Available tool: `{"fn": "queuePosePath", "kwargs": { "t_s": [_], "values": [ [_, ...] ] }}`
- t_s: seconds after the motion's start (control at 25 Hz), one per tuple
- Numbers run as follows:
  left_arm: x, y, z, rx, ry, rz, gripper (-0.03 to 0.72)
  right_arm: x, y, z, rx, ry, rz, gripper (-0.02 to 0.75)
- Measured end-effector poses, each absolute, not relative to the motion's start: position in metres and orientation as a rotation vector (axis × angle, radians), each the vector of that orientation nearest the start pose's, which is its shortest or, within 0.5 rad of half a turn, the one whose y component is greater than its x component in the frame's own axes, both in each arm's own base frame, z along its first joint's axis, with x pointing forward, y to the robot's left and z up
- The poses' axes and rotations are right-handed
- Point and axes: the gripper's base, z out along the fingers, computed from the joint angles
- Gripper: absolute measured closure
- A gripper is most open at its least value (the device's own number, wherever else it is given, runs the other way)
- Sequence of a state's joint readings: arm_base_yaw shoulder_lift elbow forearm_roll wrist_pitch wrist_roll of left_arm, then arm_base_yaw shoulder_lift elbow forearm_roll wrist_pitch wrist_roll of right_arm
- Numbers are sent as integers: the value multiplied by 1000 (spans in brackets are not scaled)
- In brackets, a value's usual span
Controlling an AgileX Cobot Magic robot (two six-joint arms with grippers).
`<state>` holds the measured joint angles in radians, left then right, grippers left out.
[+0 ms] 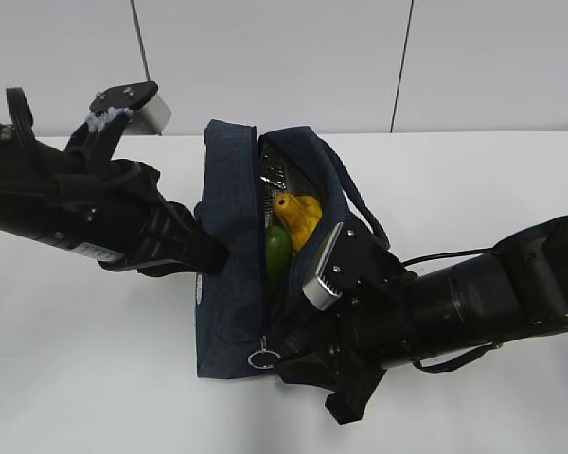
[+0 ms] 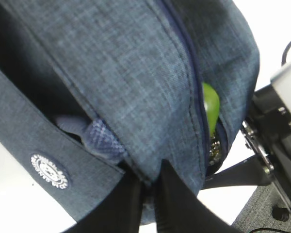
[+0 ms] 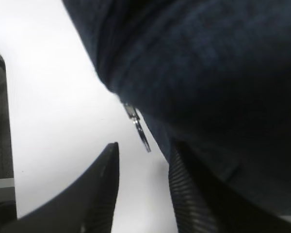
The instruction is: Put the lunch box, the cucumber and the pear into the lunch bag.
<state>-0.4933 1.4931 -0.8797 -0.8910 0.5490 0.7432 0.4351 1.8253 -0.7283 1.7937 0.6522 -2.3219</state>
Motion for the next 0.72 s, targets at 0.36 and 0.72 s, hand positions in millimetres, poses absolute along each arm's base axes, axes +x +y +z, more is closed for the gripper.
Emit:
{"fn": "queuePosePath", "kwargs": {
  "t_s": [0.36, 0.72],
  "values": [
    [244, -173, 236, 708, 2406, -756, 685, 259, 182, 124, -1276, 1952, 777, 454],
    [244, -173, 236, 708, 2407, -758, 685, 261, 183, 127, -1278, 1935, 778, 454]
  ]
}}
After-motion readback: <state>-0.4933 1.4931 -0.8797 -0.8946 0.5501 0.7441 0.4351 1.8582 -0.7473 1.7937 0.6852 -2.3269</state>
